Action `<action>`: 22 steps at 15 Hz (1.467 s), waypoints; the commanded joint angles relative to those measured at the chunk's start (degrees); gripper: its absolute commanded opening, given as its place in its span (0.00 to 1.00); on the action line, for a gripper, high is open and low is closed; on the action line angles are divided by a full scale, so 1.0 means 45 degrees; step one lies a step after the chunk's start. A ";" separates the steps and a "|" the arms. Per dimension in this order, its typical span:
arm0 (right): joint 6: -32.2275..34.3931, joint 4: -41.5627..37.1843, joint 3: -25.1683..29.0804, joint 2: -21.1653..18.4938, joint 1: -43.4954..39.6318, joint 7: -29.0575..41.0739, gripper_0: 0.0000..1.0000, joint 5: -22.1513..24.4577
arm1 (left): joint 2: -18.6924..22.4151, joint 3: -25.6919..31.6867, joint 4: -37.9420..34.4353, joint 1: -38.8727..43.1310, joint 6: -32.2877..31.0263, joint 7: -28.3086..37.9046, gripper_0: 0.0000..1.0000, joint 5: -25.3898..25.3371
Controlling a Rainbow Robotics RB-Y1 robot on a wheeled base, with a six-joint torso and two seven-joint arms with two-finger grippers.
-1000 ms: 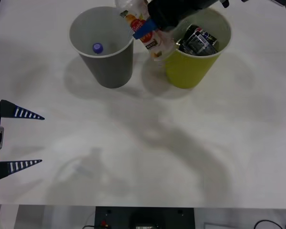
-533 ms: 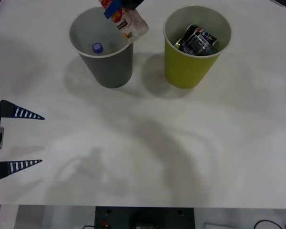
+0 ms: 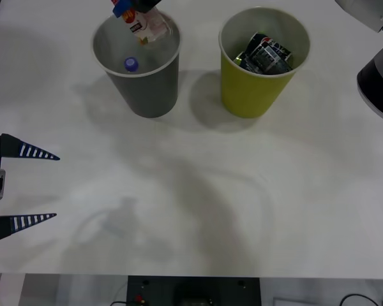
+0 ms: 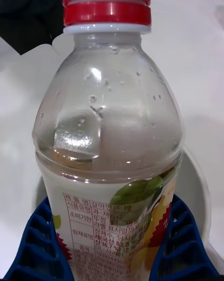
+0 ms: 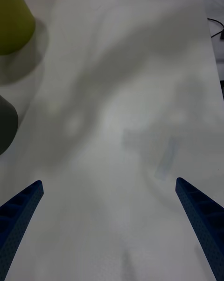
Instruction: Put the can into the green bin and the plastic bottle into the gray bin
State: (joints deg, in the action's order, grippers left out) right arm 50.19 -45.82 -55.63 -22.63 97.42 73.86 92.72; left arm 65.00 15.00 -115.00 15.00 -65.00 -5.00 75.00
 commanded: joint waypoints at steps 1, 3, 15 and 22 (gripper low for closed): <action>-0.0236 0.0260 -0.0079 0.0185 0.0089 -0.0007 0.06 -0.0018 | 0.0000 0.0000 0.0000 0.0000 0.0000 0.0000 0.98 0.0000; -0.0236 0.0260 -0.0079 0.0185 0.0109 -0.0124 0.73 -0.0116 | 0.0000 0.0000 0.0000 0.0000 0.0000 0.0000 0.98 0.0000; 0.3456 -0.2025 0.1484 -0.2783 -0.0731 -0.1862 1.00 -0.2362 | 0.0000 0.0000 0.0000 0.0000 0.0000 0.0000 0.98 0.0000; 0.4745 -0.5521 0.2539 -0.5967 -0.2802 -0.2253 1.00 -0.2948 | 0.0000 0.0000 0.0000 0.0000 0.0000 0.0000 0.98 0.0000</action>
State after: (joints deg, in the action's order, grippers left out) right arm 71.52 -68.59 -44.71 -48.00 86.07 63.91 79.71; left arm 65.00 15.00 -115.00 15.00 -65.00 -5.00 75.00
